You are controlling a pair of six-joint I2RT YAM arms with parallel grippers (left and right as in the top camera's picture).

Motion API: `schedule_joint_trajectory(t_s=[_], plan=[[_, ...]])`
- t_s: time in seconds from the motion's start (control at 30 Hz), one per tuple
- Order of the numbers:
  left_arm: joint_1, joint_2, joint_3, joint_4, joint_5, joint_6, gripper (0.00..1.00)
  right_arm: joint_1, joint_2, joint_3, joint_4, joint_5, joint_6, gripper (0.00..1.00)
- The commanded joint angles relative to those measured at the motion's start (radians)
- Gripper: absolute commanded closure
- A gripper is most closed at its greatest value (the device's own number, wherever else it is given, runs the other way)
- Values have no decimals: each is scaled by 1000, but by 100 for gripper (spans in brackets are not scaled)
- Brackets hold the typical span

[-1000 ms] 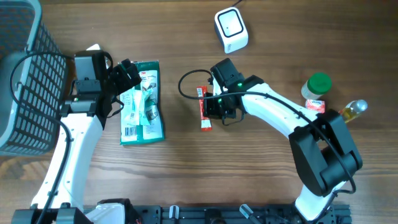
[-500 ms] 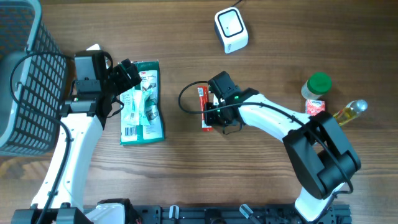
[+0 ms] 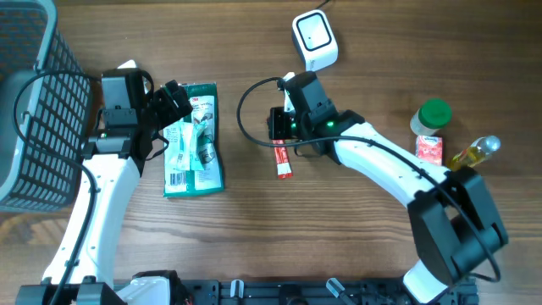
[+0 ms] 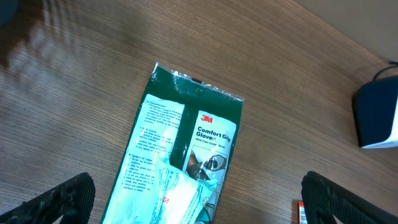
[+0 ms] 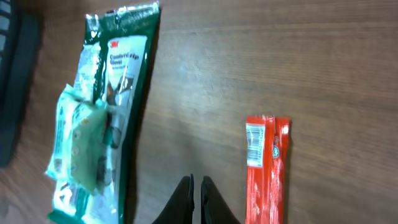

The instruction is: Scan the item barcode

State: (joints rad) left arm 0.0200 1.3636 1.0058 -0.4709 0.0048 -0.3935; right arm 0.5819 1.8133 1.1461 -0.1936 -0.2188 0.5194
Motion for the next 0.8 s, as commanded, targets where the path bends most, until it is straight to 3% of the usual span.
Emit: schedule_joint_trajectory(t_s=[0.0,0.23,0.3,0.43,0.63,0.77], plan=[[4,5,2,2,-3,20,0,8,95,-42,68,32,-52,93],[4,5,2,2,-3,20,0,8,190,-42,77,36,-45,92],[4,5,2,2,-3,20,0,8,185,-39,90,23,-45,89],[4,5,2,2,-3,20,0,-2,92,20,90,-145,-110,71],[4,5,2,2,-3,20,0,-2,-123,27,-116,-47,-108,64],[4,5,2,2,-3,20,0,-2,-125,19,-293,56,-98,65]])
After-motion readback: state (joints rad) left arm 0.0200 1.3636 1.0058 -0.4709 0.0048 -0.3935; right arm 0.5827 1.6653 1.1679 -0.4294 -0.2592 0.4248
